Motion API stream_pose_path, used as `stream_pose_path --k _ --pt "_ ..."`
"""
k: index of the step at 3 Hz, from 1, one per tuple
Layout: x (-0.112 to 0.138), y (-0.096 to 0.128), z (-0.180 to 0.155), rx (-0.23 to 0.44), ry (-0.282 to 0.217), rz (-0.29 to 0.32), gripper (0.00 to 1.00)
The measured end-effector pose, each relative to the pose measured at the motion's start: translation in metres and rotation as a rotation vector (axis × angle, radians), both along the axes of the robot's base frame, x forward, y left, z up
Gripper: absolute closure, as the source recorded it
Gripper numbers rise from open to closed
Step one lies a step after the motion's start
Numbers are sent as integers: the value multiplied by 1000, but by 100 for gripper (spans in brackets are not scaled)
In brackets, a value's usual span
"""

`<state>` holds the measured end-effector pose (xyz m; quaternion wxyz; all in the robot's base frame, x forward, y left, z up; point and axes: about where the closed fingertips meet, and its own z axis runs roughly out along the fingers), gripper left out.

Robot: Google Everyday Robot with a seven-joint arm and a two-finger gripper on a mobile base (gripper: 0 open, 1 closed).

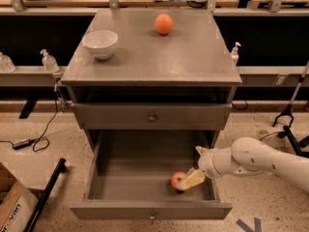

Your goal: Pick apple from middle drawer and place on counter

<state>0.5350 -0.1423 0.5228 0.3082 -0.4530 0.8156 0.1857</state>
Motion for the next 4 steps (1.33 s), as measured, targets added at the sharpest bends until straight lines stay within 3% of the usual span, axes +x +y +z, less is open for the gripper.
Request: stream_pose_path --k 2,3,4 --pt "12 0 -76 31 70 -67 0" --pt "20 -3 -104 113 145 -110 0" --pt "15 -1 -93 112 120 -105 0"
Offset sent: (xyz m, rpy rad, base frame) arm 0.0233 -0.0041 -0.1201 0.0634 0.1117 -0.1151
